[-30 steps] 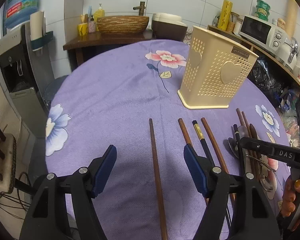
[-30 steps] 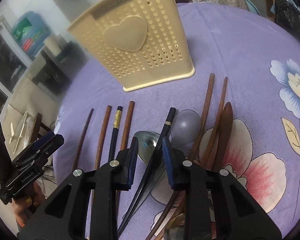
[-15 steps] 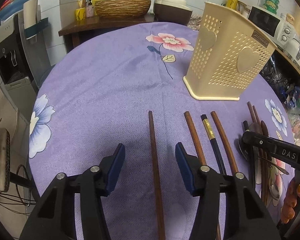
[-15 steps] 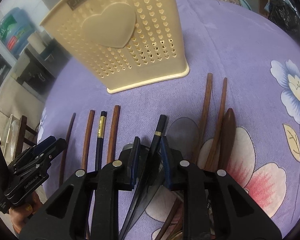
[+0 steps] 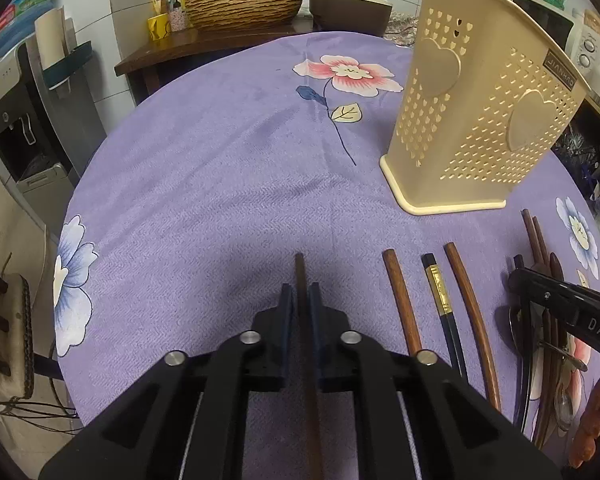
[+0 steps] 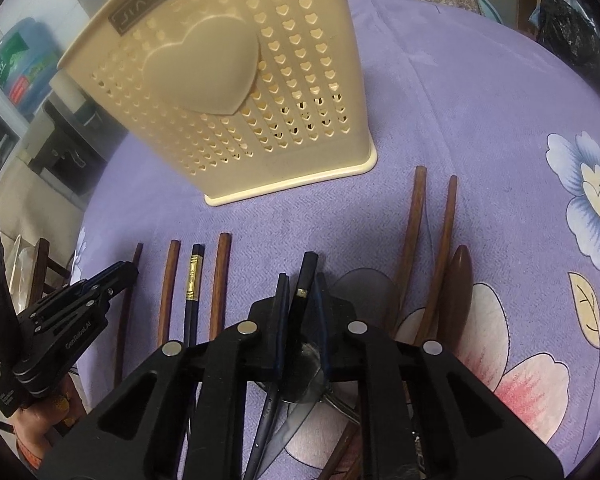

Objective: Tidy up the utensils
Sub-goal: 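Close the left tool on a brown chopstick while the right tool grasps a black chopstick, then lift both held chopsticks and carry them above the cream utensil holder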

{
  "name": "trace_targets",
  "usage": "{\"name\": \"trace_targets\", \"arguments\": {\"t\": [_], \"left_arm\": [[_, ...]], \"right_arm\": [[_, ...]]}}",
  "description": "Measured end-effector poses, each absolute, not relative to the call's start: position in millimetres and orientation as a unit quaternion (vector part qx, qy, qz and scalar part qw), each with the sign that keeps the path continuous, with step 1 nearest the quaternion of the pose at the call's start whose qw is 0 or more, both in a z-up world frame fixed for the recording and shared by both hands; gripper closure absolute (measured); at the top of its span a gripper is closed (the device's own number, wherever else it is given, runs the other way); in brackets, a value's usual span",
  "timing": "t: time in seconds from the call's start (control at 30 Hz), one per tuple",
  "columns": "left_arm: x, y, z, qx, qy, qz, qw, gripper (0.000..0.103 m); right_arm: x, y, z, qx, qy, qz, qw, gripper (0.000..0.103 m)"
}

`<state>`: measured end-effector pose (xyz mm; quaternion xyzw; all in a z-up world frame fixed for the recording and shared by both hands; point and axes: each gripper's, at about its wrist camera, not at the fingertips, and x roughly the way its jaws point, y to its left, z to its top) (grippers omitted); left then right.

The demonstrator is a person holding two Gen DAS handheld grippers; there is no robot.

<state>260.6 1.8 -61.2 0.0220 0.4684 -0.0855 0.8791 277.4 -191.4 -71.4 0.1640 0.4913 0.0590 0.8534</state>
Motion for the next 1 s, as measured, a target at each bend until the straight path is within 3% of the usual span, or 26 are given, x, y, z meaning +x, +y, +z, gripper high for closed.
{"name": "trace_targets", "arguments": {"t": [0.33, 0.8, 1.0], "left_arm": [[256, -1, -44, 0.011, 0.448, -0.098, 0.888, 0.096], [201, 13, 75, -0.034, 0.322, -0.156, 0.933, 0.096], [192, 7, 95, -0.023, 0.295, -0.165, 0.941, 0.096]], "right_arm": [[258, -193, -45, 0.171, 0.458, 0.086, 0.868, 0.091], [175, -201, 72, 0.116, 0.328, 0.175, 0.921, 0.094], [157, -192, 107, 0.093, 0.304, 0.204, 0.926, 0.095]]}}
